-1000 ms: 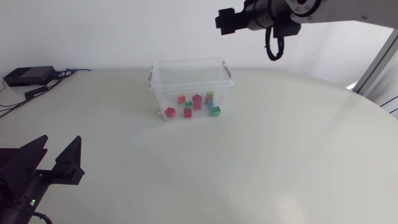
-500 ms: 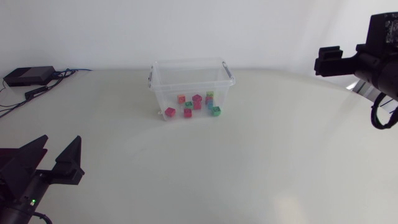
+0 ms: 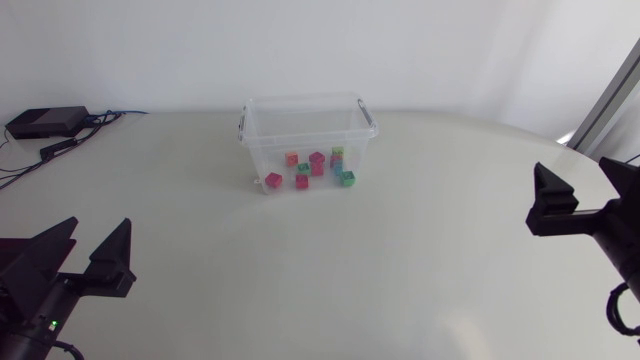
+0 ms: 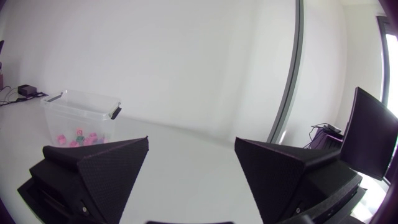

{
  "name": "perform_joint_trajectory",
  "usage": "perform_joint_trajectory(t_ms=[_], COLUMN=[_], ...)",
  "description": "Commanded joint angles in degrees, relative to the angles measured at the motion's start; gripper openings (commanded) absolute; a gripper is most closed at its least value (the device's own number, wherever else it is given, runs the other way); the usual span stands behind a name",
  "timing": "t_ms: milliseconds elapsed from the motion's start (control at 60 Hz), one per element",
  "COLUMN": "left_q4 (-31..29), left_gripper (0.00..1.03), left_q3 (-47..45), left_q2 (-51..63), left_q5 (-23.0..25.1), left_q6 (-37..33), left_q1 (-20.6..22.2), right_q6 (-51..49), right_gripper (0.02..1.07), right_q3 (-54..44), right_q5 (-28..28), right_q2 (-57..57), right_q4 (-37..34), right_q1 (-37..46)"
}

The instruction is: Place the duplo bricks in the container

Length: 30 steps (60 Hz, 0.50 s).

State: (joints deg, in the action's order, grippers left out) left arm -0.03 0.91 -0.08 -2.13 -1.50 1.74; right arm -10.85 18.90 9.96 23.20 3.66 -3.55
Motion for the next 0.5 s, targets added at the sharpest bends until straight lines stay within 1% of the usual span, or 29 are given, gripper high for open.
perform_joint_trajectory(t_ms=[0,117,217,483], left_q4=[0.03,0.03,0.03,0.03], left_gripper=[0.99,0.99,0.99,0.99], left_q3=[-0.84,-0.85,-0.86,-0.89], left_q2=[-0.44,-0.34,-0.26,-0.06], left_q5=[0.34,0.66,0.94,1.64], left_q6=[0.41,0.60,0.77,1.20], left_q1=[-0.26,-0.53,-0.76,-1.34], right_q6=[1.31,3.02,4.49,8.26], right_gripper=[1.02,1.02,0.98,1.00], right_q3=[-2.94,-5.81,-8.27,-14.56], right_q5=[-1.12,-2.70,-4.07,-7.55], right_q2=[-2.51,-6.23,-9.41,-17.58], right_q4=[-0.07,-0.72,-1.27,-2.69], right_q1=[0.67,1.19,1.63,2.77])
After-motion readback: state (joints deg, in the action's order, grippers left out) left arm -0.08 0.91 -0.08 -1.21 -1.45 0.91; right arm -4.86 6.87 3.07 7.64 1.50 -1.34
